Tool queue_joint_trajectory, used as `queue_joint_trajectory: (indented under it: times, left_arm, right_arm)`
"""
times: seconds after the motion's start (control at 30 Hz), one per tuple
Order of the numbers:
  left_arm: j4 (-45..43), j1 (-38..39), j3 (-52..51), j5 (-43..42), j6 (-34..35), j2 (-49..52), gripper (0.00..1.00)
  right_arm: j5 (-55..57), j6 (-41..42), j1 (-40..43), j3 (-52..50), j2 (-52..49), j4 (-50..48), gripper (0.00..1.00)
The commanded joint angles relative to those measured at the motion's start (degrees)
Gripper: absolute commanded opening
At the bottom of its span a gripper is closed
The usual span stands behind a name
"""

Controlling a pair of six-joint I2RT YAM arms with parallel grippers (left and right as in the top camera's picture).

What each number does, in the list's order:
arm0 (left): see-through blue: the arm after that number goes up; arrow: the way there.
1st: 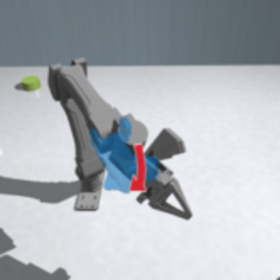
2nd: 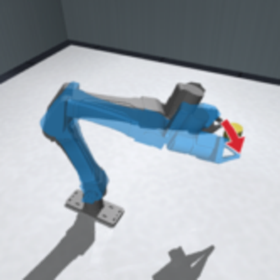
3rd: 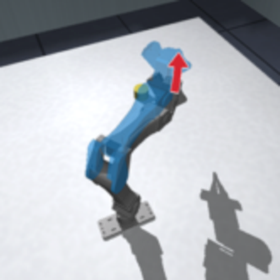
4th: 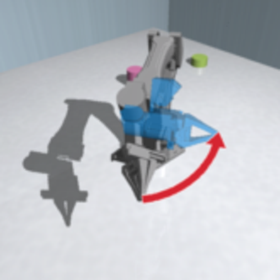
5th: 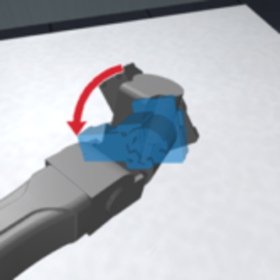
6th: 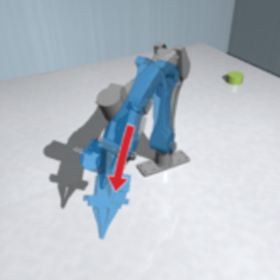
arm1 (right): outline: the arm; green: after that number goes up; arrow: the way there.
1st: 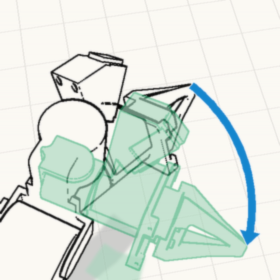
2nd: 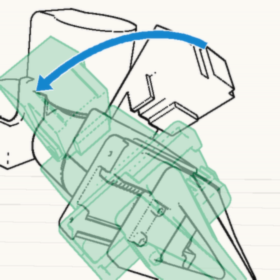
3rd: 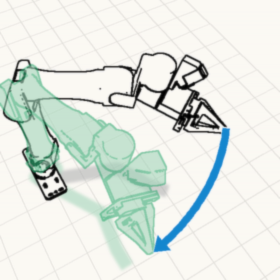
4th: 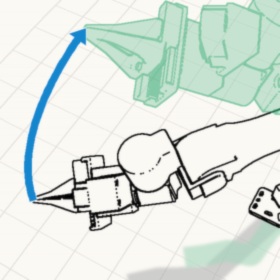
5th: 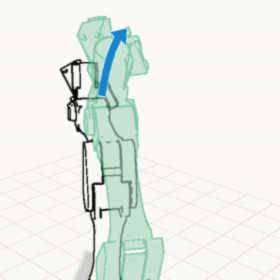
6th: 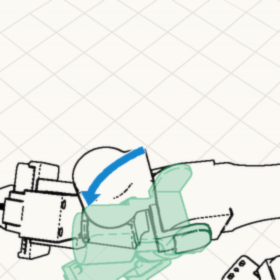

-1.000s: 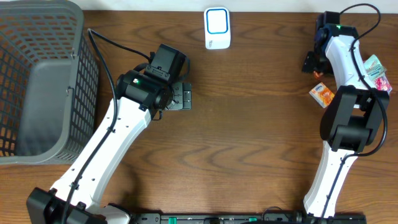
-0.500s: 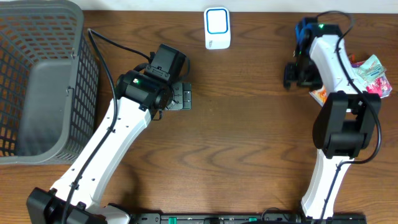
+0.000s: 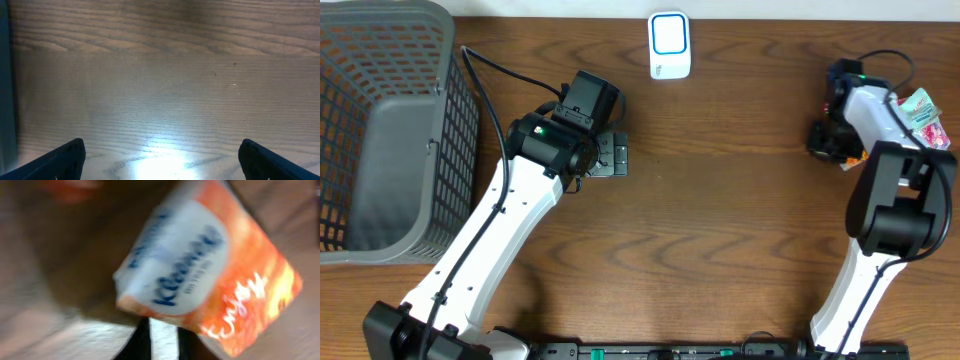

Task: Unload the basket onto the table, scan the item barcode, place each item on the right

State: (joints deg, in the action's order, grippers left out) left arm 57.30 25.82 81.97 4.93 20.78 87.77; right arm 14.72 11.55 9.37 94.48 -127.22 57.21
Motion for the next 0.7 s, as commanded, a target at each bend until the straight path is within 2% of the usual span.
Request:
queue_joint_trajectory:
  times: [0.0,0.17,0.3,0.47,0.67]
  left_arm:
    - [0.3,0.0,-0.1,1.1,0.3,0.0,0.98]
    - [0.3,0.0,-0.1,1.1,0.3,0.0,0.98]
    - [0.3,0.0,-0.1,1.1,0.3,0.0,0.98]
    - [0.3,0.0,-0.1,1.1,0.3,0.0,0.98]
    - [0.3,0.0,-0.1,1.1,0.3,0.0,0.98]
  right_arm:
    - [1.6,0.4,1.4,3.4,0.3,2.2,0.27]
    - [1.4,1.1,0.3,14.1,1.7,11.8,0.37]
    - [-2.2,1.9,-1.5,20.1,6.6,18.9,0.45]
    - [-10.7,2.2,-4.8,20.2,16.8,21.6,0.5]
    - [-11.2,3.4,-13.0,19.5,28.4,29.9,0.52]
